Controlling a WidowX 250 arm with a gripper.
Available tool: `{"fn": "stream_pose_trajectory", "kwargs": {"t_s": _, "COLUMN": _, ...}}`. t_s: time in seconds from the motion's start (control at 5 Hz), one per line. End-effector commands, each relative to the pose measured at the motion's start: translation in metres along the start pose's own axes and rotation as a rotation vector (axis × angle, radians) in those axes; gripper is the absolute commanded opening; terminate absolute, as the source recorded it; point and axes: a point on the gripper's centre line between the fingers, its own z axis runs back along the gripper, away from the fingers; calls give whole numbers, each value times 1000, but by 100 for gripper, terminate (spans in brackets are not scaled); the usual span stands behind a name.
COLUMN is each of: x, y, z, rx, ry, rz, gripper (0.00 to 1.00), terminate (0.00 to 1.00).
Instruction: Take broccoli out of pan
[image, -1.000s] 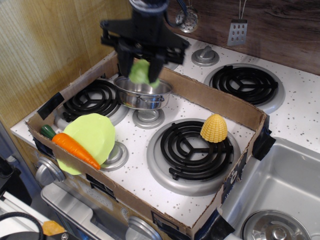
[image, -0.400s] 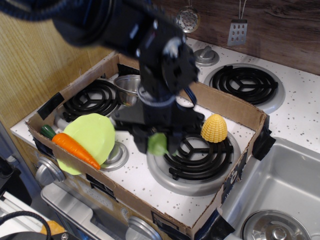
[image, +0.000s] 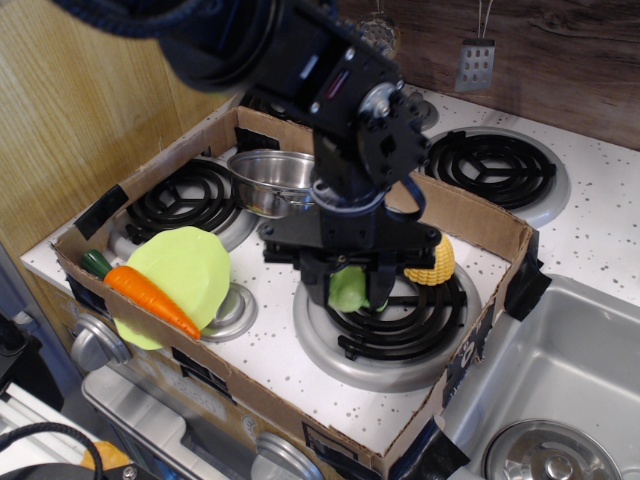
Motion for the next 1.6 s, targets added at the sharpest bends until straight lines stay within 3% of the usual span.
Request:
{"fn": "stream_pose_trajectory", "kwargs": {"t_s": 0.0, "x": 10, "y": -21, "z": 16, "rx": -10, "ry": -70, "rz": -8, "gripper": 100, "terminate": 0}}
{"fn": "stream_pose_trajectory", "kwargs": {"t_s": 0.2, "x": 13, "y": -24, "z": 20, "rx": -13, "ry": -66, "rz": -7, "gripper": 100, "terminate": 0}}
{"fn": "stream_pose_trajectory", "kwargs": {"t_s": 0.6, "x": 29, "y": -18, "z": 48, "rx": 65, "ry": -78, "rz": -37, "gripper": 100, "terminate": 0}}
{"fn": "stream_pose_trajectory", "kwargs": {"t_s": 1.4, "x": 33, "y": -16, "z": 57, "rx": 57, "ry": -79, "rz": -56, "gripper": 100, "terminate": 0}}
